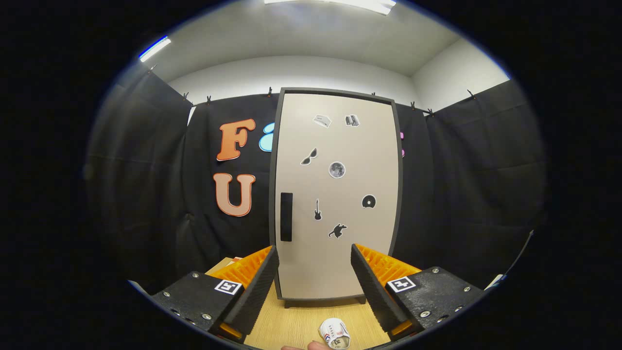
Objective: Open the shoe cabinet door, grab the shoes and put them into the shoe cabinet, then close the shoe cabinet door.
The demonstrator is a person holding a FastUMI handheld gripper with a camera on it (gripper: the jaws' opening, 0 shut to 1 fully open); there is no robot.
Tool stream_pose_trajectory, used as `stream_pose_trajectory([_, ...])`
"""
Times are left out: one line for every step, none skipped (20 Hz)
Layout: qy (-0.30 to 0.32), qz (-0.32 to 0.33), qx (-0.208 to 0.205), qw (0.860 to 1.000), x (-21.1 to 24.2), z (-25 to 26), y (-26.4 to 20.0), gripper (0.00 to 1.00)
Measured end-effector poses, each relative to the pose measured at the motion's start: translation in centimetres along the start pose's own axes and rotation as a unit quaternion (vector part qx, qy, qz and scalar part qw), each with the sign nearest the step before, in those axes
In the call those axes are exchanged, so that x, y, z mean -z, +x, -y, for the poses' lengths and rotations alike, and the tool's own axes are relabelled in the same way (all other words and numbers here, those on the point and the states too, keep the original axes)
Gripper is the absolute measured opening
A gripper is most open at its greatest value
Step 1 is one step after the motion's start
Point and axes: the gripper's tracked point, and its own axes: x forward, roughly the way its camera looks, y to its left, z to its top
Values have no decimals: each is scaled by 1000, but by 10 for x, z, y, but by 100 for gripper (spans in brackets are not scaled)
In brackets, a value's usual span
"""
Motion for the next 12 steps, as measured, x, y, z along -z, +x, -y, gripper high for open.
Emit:
stream_pose_trajectory([-7,0,0,1000,1,-3,5,93])
stream_pose_trajectory([-12,1,5,1000,1,-2,10,93])
stream_pose_trajectory([-15,3,12,1000,0,1,15,94])
stream_pose_trajectory([-15,3,14,1000,0,1,20,93])
stream_pose_trajectory([-15,0,11,1000,3,-2,26,94])
stream_pose_trajectory([-16,-5,10,1000,6,-3,33,93])
stream_pose_trajectory([-16,-7,11,1000,7,-2,42,94])
stream_pose_trajectory([-17,-5,12,1000,5,-3,51,94])
stream_pose_trajectory([-19,0,12,1000,4,-2,60,93])
stream_pose_trajectory([-23,3,15,1000,3,0,70,93])
stream_pose_trajectory([-27,3,17,999,4,-2,82,94])
stream_pose_trajectory([-29,3,12,999,6,-5,92,94])
